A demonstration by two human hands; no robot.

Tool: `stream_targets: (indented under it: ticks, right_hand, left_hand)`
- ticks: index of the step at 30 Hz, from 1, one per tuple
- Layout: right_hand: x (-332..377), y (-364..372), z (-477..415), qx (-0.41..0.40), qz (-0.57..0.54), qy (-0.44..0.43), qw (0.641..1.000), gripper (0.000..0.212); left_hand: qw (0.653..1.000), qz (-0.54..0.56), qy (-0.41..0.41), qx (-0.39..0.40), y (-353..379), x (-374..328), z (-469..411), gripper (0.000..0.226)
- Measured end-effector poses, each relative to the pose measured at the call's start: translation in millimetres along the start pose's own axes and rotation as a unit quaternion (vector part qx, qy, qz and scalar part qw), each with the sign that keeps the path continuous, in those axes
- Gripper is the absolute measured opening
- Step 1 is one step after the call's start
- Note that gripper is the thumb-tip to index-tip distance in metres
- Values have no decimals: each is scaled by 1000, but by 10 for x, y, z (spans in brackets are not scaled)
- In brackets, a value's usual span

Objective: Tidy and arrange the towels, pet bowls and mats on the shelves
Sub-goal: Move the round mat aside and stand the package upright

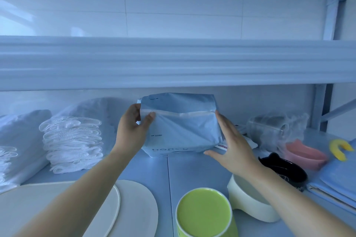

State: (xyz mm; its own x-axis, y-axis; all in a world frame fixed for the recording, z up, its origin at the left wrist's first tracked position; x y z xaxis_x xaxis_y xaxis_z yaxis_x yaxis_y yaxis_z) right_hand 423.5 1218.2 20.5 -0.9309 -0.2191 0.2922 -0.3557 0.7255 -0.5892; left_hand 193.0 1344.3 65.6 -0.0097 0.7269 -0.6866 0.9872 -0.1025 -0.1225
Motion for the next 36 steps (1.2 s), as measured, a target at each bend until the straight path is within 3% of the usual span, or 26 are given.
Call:
stream_targets:
  ticks: [7,14,21,25,31,36]
  right_hand:
    - [-100,80,-253,-41,-21,-16,999,80]
    - [-70,187,-481,-129,-68,-1,989,56]
    - [-30,217,-648,-225,-61,2,973,42]
    - [-45,278,-785,-236,-42,-14,971,28]
    - [-130,527,-809,-157,-11,-7,987,61]
    - [-75,704,-855,15,20,48,999,93]
  left_hand:
    - [999,-15,9,-32,-113,45,-51,22]
    - [989,-112,95,-1,-212,453,266,62]
    - [995,-68,64,-38,-145,542,-26,52]
    - [994,-81,58,-44,-74,612,-257,45]
    - [995,-83,54,-27,-32,777,-441,62]
    - [991,-109,20,78,19,986,-406,89]
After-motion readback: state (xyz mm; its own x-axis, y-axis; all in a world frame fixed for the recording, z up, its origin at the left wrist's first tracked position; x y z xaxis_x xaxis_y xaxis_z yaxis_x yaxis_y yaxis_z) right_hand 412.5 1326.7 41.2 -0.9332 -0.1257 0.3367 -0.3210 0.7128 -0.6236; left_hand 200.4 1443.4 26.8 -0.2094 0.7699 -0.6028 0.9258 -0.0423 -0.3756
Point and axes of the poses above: each hand's wrist, its own z-axis away from the middle knuckle, its own y-axis out of the palm, x = y × z, the point moved 4 cm from there along -z, towards the middle knuckle, and after that the axes turned 1 degree about x, right-handed, at the moved point
